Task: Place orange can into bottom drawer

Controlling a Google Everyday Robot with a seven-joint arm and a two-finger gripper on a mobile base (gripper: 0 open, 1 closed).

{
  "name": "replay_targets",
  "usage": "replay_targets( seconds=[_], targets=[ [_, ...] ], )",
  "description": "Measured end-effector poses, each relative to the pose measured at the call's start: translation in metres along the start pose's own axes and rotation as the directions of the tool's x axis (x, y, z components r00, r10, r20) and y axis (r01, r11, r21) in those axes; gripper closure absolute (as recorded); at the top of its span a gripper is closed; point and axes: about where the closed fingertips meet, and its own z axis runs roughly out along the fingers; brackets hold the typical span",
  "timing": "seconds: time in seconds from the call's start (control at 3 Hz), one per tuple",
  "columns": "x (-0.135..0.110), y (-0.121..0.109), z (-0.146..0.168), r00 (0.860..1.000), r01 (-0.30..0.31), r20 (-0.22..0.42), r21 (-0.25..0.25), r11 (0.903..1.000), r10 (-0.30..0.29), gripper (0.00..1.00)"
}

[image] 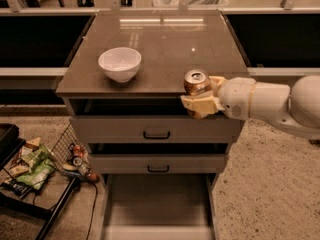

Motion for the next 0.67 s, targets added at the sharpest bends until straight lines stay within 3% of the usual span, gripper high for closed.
replay_targets(
  seconds=[0.33, 0.67],
  targets=[
    [0.0005, 0.016, -0.0537, 0.996, 0.079, 0.041, 0.081, 0.9936, -0.083, 1.0],
    [-0.0001, 0.0166, -0.0522, 0.996, 0.08, 0.041, 0.078, 0.9938, -0.083, 1.0]
  ],
)
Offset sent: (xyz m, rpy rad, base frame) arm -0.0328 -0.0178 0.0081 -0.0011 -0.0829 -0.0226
